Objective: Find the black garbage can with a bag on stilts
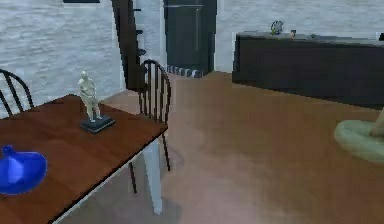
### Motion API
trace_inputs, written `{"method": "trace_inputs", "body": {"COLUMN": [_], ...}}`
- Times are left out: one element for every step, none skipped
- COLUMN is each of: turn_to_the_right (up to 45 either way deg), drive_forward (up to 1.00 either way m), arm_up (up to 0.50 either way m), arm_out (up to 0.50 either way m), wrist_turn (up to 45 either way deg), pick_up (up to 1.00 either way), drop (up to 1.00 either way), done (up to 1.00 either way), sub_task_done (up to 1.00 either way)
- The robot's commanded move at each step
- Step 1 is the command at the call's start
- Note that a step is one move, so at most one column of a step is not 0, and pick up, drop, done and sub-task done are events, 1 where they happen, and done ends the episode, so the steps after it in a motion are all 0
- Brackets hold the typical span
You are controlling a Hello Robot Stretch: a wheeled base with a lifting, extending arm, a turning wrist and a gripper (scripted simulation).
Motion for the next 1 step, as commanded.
{"method": "trace_inputs", "body": {"turn_to_the_right": [45.0], "drive_forward": [0.0], "arm_up": [0.0], "arm_out": [0.0], "wrist_turn": [0.0], "pick_up": [0.0], "drop": [0.0], "done": [0.0], "sub_task_done": [0.0]}}
